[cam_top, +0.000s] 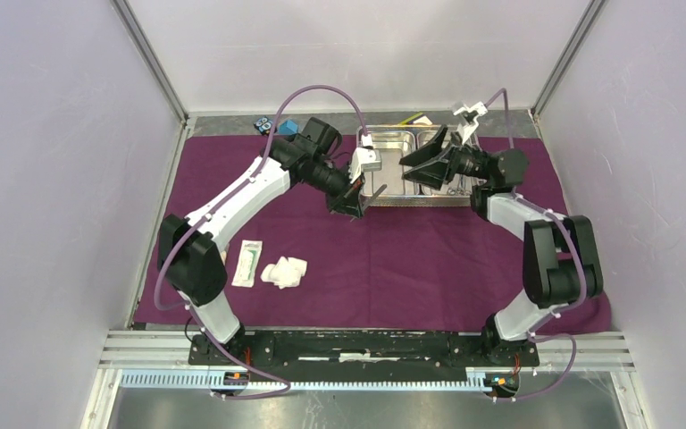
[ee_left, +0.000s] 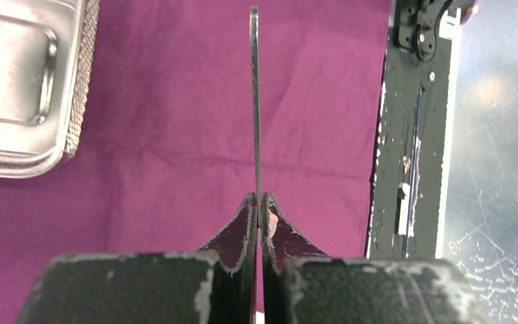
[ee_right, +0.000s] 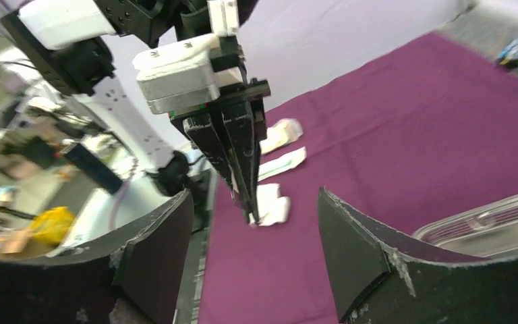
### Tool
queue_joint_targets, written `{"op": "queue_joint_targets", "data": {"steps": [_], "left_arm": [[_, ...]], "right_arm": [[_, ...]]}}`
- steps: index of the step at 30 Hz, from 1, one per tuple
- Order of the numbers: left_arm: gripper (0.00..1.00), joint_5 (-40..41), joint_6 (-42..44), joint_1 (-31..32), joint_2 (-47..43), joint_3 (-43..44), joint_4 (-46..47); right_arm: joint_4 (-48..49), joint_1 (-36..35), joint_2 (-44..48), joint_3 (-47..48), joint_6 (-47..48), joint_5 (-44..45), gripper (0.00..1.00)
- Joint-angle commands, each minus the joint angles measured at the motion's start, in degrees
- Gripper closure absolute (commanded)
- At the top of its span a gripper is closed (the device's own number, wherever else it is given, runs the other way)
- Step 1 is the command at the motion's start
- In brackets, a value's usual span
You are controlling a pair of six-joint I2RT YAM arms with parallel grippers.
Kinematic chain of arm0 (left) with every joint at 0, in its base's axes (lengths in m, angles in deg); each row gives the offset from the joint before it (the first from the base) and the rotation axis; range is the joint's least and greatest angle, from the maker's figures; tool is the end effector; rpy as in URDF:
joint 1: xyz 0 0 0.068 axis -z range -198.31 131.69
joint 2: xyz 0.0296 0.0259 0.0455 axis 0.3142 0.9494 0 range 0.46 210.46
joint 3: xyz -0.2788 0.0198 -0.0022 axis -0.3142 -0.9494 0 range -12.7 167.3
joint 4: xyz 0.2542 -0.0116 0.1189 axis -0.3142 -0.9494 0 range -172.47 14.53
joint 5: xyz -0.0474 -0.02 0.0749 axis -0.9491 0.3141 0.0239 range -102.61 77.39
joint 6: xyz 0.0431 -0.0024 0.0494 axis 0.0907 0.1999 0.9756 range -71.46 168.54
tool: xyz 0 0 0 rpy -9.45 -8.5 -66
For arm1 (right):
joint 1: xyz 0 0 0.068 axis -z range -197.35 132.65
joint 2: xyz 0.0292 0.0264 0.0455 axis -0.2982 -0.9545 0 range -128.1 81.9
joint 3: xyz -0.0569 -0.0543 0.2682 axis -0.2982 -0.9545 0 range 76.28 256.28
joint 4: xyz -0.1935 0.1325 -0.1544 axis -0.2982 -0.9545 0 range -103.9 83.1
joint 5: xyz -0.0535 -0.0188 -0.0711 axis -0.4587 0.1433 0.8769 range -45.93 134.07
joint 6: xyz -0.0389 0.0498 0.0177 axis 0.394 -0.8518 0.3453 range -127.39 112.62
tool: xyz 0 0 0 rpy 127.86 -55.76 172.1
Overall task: Open and lay out the surgical kit
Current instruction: Place the medical item in the surgical kit.
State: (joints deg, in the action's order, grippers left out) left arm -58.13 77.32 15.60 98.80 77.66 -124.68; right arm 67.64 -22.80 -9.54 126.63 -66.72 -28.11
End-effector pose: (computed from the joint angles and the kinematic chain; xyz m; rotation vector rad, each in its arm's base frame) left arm 0.3034 -0.2483 0.3116 1.5119 1.9085 -1.0448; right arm 0.3351 0.0813 0.3045 -0.7142 1.4240 1.5242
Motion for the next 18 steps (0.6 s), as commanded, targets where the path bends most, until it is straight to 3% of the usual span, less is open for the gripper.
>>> {"op": "queue_joint_targets", "data": {"steps": [1,4,6,8,11,12,18], "left_arm": [[0.98,1.22,7.33,0.58,-2.38,2.16,-6.17],[0.98,1.39,6.63,0.68,-1.96,2.62,-6.16],[0.98,1.56,6.11,0.70,-1.82,2.76,-6.16],[0.98,2.22,5.15,0.73,-1.94,2.45,-5.27],[0.98,2.43,5.14,0.72,-2.16,2.34,-5.19],[0.98,2.83,5.08,0.72,-2.18,2.46,-5.19],[0.98,3.69,6.27,0.72,-2.79,2.09,-5.19]], "right_arm": [[31.51,-1.51,-5.84,1.50,-22.07,-4.75,0.28],[25.88,-1.47,-5.43,0.44,-18.08,-3.69,0.28],[14.79,-1.40,-3.38,-0.53,-9.36,-2.17,0.28],[-7.43,-1.37,0.45,-0.40,7.41,0.57,0.28],[-56.23,-2.78,5.92,7.93,46.99,8.23,0.25],[-63.53,-3.35,6.28,9.76,53.44,9.11,0.25],[-64.89,-4.33,7.70,8.43,55.53,6.07,0.26]]}}
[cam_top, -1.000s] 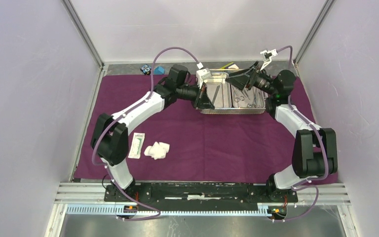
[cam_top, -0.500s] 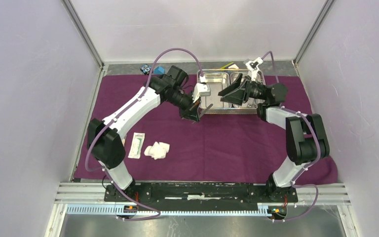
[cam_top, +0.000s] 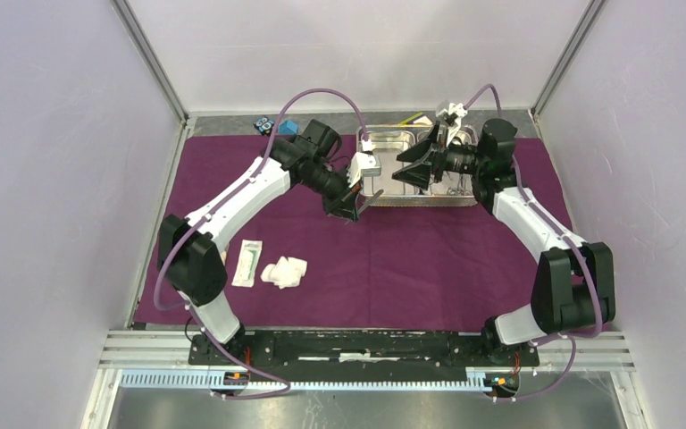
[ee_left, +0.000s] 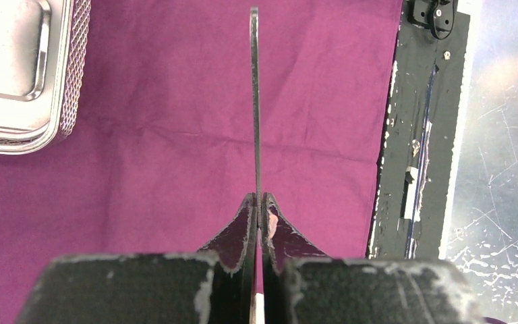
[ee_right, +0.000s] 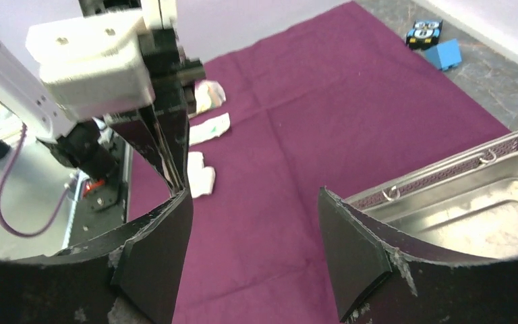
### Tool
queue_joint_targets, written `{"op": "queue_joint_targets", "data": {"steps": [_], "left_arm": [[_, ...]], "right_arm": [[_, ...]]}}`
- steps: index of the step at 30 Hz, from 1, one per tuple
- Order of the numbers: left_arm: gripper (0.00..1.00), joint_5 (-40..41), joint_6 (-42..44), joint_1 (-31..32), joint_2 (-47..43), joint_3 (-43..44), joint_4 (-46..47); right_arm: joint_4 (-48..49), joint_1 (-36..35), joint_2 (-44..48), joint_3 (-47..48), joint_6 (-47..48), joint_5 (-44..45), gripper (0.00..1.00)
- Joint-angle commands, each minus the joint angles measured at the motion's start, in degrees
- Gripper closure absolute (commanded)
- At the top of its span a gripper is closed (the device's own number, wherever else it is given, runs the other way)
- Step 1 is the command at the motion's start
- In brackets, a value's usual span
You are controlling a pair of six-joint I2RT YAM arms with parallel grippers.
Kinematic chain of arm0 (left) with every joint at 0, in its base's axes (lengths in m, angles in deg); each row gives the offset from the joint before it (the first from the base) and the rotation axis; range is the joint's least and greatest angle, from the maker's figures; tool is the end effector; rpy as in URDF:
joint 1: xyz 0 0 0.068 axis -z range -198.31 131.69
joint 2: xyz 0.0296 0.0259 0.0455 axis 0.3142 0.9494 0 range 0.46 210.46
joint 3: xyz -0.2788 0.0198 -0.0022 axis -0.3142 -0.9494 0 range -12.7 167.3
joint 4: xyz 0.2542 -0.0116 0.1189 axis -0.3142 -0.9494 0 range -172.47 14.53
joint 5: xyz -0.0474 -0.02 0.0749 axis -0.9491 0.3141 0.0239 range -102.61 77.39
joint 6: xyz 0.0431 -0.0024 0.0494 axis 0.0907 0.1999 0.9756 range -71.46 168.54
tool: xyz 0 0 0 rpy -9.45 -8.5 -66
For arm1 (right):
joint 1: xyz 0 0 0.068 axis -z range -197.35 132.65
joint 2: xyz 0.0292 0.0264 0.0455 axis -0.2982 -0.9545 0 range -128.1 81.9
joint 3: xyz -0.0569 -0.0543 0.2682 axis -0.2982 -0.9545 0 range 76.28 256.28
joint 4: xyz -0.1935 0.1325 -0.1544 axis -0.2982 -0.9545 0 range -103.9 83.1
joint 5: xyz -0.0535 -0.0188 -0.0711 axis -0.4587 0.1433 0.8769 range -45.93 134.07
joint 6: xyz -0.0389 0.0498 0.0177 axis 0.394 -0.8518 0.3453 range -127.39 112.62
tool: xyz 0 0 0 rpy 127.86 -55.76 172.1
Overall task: Open and lay out the surgical kit
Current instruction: Place the medical item in the surgical kit.
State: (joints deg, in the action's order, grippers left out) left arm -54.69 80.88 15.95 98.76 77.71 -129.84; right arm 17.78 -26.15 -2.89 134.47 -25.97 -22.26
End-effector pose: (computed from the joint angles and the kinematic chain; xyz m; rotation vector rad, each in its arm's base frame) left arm 0.2968 -0.2440 0.3052 1.5765 1.9661 -0.9754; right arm 0.3430 0.1010 0.3149 -0.8020 1.5471 1.2724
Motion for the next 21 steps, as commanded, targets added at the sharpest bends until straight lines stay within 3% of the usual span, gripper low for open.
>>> {"op": "queue_joint_targets", "data": {"steps": [1,6,13,21], "left_arm": [[0.98,0.17,2.76,0.42,-2.76,1.99,-0.05],[0.98,0.16,3.42,0.38,-3.06,1.12,-0.03],[0.98,0.45,3.82,0.46,-3.00,0.24,0.01],[0.98,1.03,4.85,1.11,-2.89,-0.19,-0.08]], "right_arm": [[-17.79,-1.40,0.84,1.05,17.32,-0.47,0.27],[-30.16,-4.07,0.57,3.78,29.22,-1.37,0.30],[-36.56,-6.45,0.11,6.84,34.55,-1.36,0.31],[-31.06,-8.00,-0.63,7.62,29.27,-2.71,0.38]]}}
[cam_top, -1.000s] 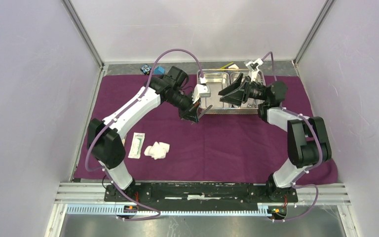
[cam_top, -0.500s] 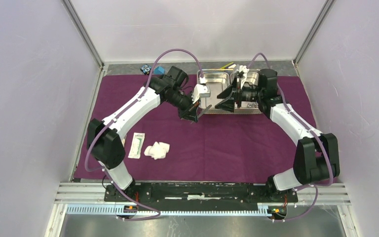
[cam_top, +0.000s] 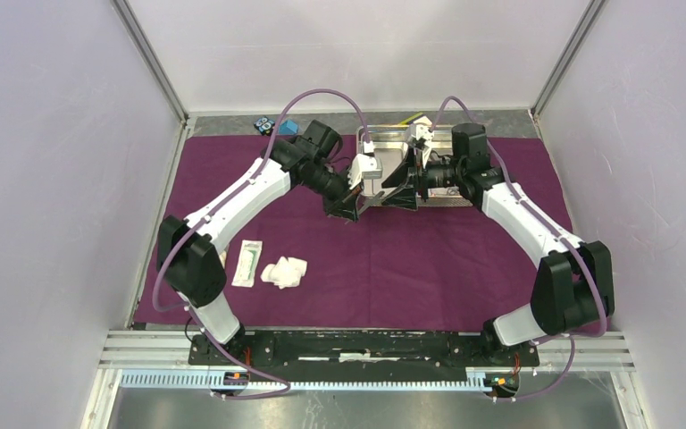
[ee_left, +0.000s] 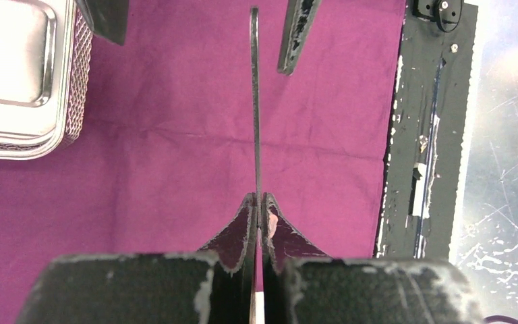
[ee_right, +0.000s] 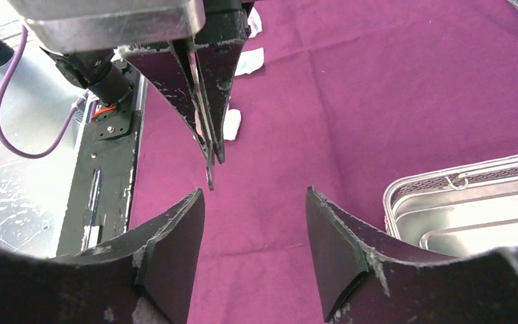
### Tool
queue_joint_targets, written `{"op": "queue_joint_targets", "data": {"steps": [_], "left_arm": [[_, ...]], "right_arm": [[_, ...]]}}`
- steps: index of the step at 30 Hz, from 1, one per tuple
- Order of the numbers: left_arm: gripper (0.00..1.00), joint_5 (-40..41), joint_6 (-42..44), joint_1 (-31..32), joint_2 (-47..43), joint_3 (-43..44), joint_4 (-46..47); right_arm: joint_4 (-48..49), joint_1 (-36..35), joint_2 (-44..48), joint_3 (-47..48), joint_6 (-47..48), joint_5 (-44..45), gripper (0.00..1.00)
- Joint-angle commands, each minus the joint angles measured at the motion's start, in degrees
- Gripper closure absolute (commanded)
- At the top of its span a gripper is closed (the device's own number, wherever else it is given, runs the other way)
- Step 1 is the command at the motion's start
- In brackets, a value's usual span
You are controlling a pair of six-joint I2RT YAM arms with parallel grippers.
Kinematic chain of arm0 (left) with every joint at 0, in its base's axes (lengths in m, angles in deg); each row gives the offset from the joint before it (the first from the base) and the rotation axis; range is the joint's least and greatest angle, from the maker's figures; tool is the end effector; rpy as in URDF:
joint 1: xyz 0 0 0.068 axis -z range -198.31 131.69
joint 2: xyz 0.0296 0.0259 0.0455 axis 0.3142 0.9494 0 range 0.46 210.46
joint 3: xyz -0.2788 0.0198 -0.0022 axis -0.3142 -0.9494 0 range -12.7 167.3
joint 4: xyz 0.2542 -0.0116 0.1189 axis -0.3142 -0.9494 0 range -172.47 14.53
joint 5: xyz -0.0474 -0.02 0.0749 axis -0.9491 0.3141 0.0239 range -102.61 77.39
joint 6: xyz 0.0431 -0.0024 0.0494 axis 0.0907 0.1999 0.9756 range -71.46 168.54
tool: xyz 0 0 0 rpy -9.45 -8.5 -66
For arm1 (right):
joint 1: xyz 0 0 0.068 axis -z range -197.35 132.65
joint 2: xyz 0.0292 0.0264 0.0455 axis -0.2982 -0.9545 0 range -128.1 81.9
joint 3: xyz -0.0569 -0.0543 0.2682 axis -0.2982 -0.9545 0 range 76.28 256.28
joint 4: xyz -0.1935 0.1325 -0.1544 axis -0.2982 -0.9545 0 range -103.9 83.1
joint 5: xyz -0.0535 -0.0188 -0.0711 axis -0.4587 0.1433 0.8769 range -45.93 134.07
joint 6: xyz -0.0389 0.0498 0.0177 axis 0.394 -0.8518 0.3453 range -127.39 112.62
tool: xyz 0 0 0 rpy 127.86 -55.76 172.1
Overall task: Open and lay out the surgical kit
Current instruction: Place the medical item in the surgical kit.
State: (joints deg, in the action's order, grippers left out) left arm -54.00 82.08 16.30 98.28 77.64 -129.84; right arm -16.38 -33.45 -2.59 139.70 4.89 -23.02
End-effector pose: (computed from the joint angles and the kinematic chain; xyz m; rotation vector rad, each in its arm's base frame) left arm 0.2943 -0.2445 0.3075 1.5992 1.9411 -0.9518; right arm 0.3177 0.1412 0.2958 -1.1223 1.6074 1.2498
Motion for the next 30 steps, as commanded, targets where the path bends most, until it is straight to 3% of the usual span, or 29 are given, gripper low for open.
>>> {"op": "queue_joint_targets", "data": {"steps": [1,13,24,27,29,30], "left_arm": [[0.98,0.49,3.71,0.88,-2.22,0.01,-0.08],[0.98,0.28,3.43,1.20,-1.03,-0.78,-0.04],[0.98,1.65,3.98,1.27,-0.99,-0.61,-0.10],[0.98,2.89,4.34,1.18,-0.82,-0.32,0.04],[0.93,4.05,4.42,0.79,-0.76,0.07,0.37],[0.85,4.00,4.59,0.34,-0.76,0.43,0.36]], "right_arm": [[3.43,-1.03,-1.11,2.48,-2.10,-2.34,0.39],[3.86,-2.61,-0.04,1.43,-2.78,-3.35,0.59],[4.59,-2.67,0.50,0.95,-3.56,-1.83,0.99],[7.51,-2.45,0.87,0.97,-6.21,-0.70,1.00],[11.72,-1.96,0.99,0.84,-10.09,-0.27,1.00],[13.44,-1.62,0.99,0.91,-12.03,0.61,1.00]]}}
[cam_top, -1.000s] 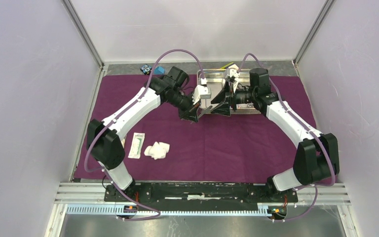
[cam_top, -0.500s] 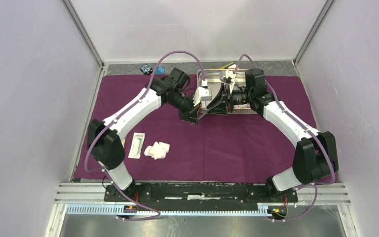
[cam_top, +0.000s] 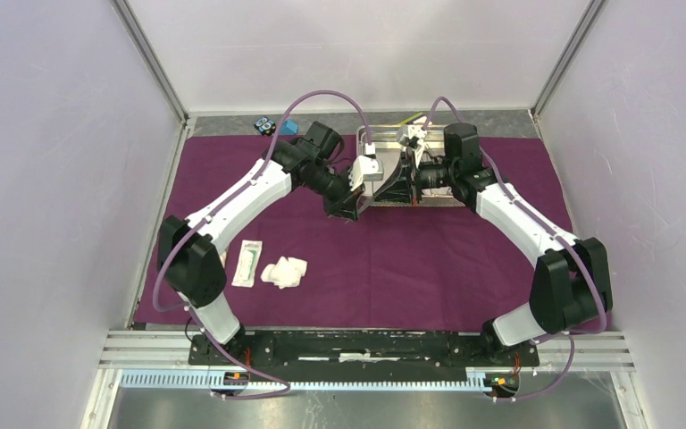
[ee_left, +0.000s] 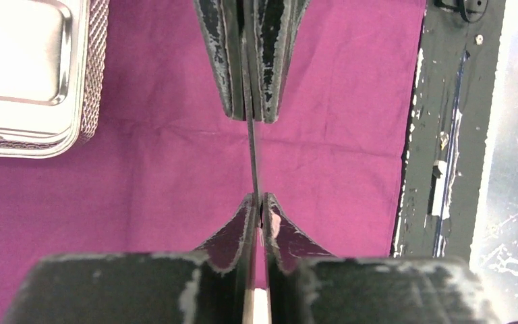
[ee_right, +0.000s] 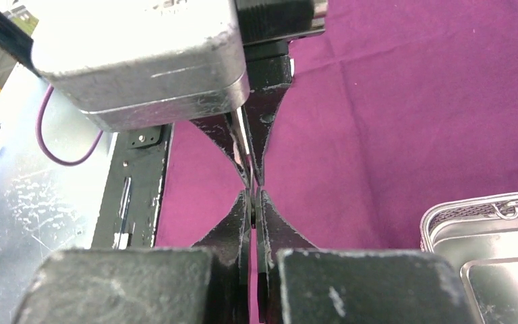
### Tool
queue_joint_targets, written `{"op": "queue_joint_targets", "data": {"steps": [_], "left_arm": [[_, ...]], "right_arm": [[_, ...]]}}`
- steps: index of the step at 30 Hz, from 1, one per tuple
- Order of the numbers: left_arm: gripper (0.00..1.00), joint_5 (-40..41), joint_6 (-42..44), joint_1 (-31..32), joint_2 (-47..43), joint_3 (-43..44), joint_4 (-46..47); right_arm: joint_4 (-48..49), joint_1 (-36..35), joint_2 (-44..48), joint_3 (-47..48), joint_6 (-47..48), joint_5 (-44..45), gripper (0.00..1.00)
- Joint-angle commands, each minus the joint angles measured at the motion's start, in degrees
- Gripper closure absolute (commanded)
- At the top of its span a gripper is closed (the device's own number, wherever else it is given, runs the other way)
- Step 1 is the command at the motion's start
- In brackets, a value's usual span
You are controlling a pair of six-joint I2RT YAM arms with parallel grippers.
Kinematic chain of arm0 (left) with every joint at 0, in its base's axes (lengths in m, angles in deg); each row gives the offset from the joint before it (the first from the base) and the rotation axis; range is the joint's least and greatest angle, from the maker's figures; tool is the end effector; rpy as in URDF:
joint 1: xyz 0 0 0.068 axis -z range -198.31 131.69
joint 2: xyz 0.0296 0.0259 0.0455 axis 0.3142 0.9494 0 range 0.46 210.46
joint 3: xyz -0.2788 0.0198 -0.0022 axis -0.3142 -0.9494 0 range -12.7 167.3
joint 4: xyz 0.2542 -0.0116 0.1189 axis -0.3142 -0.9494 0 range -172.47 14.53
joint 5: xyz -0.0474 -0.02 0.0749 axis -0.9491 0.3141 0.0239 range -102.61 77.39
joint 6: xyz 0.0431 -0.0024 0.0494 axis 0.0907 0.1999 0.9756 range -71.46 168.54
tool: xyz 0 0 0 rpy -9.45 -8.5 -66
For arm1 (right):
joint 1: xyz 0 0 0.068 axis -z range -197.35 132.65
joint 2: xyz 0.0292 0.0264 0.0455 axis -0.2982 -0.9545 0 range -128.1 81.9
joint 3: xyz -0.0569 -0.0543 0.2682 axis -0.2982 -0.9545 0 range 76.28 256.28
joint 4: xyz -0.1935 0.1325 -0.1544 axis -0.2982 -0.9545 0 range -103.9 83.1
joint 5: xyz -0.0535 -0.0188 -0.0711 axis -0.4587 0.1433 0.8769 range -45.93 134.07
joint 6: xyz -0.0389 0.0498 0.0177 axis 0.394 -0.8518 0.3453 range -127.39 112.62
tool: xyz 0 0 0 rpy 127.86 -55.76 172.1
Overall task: Open and lay out the surgical kit
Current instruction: Place the medical item in the surgical kit.
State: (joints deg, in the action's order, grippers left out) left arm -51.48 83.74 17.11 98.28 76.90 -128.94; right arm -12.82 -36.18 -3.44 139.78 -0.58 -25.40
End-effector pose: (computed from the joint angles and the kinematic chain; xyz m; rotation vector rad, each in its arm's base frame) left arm 0.2929 -0.2480 0.3028 1.6366 1.9234 -0.8890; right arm 0.3141 0.1582 0.2975 -1.1365 1.5914 1.3578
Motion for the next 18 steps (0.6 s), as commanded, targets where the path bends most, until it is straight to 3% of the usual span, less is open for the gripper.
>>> {"op": "queue_joint_targets", "data": {"steps": [1,3,5,10,13,18], "left_arm": [[0.76,0.67,3.18,-1.30,-0.86,1.51,-0.50],[0.58,-1.53,1.20,-3.84,-1.35,2.42,0.58],[0.47,-4.14,-3.14,-7.17,-2.64,2.28,4.31],[0.28,-9.38,-26.17,-15.38,-7.59,-4.67,26.59],[0.22,-8.59,-42.88,-16.58,-10.23,-12.54,43.28],[0.18,-6.47,-70.01,-16.39,-10.29,-22.14,67.38]], "right_arm": [[11.78,1.55,1.95,0.97,-9.45,3.86,1.00],[14.04,2.61,2.10,1.66,-13.14,6.61,1.00],[15.30,3.39,2.26,2.32,-15.91,9.94,1.00],[23.04,5.30,2.38,1.29,-28.49,16.42,1.00],[28.25,6.72,1.39,1.24,-38.58,19.04,1.00],[26.09,7.11,-0.07,5.11,-44.59,21.51,1.00]]}}
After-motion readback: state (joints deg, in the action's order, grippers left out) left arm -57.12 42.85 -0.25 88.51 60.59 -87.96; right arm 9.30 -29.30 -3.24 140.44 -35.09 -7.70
